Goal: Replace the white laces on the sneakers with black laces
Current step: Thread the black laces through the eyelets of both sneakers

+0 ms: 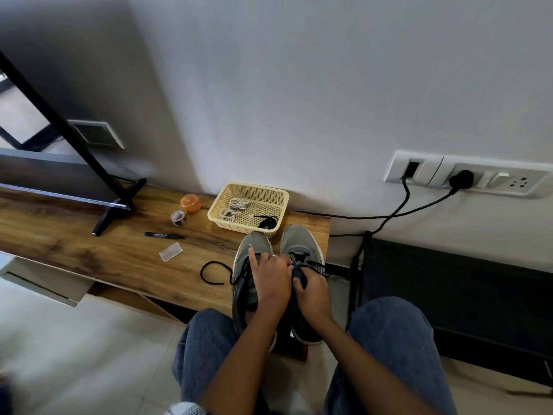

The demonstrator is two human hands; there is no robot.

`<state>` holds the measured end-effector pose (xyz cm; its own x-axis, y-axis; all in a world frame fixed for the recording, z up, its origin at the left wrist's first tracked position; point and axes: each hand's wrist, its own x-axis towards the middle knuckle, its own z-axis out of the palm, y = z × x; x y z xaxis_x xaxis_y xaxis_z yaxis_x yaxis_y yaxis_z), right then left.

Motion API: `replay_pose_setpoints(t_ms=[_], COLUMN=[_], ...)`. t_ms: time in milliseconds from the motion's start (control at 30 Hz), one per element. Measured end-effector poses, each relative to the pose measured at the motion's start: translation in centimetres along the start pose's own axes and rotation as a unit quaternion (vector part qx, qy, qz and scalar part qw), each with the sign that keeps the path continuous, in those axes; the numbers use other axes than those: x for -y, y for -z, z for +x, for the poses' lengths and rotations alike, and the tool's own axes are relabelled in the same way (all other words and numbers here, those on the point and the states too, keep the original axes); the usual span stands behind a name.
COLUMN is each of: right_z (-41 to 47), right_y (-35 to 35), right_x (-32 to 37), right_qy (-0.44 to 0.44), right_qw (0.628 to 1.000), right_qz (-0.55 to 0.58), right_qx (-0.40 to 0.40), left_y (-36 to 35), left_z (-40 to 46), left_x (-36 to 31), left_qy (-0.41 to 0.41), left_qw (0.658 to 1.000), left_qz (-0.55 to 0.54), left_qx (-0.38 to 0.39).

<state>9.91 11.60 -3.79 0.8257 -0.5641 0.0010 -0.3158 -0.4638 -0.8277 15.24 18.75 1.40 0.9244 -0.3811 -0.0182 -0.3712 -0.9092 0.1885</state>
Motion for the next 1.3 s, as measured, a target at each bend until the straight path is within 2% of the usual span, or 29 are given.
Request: replay_pose_setpoints(t_ms=[233, 500, 667, 767, 900, 967, 1100, 1300], right_z=[0.0, 0.0, 0.0, 0.0, 0.1, 0.1, 0.2, 0.3], right_y=[-0.4, -0.3, -0.4, -0.4, -0.5, -0.6, -0.6, -0.8], right_x=[-0.5, -0.5, -0.6, -0.5, -0.6, -0.6, -0.7, -0.8], right_qy=[-0.009, -0.006, -0.009, -0.013, -0.010, -0.010, -0.013, -0.005], right_qw=[1.000, 1.000, 1.000, 1.000, 1.000, 1.000, 1.000, 1.000], right_qz=[-0.020, -0.021, -0.021, -0.021, -0.021, -0.015, -0.021, -0.027], right_qx=[0.013, 0.020, 0.020, 0.015, 0.007, 0.011, 0.014, 0.013], left_y=[1.0, 2.2, 0.9, 1.2, 0.9, 0.2, -0.7, -1.4], left_z=[-0.1, -1.5, -2.2, -2.5, -1.9, -1.2, -0.4, 0.5], left_x=[1.8, 7.2, 8.0, 6.4, 3.3, 2.2, 0.8, 1.0], left_qy=[0.065, 0.173, 0.216, 0.185, 0.019, -0.033, -0.044, -0.059], left_qw=[0.996, 0.981, 0.971, 0.974, 0.995, 0.995, 0.999, 0.997], left_qz=[0.039, 0.006, -0.024, -0.048, -0.016, 0.000, 0.009, 0.011], left_qx=[-0.036, -0.094, -0.100, -0.121, -0.093, -0.091, -0.023, -0.052])
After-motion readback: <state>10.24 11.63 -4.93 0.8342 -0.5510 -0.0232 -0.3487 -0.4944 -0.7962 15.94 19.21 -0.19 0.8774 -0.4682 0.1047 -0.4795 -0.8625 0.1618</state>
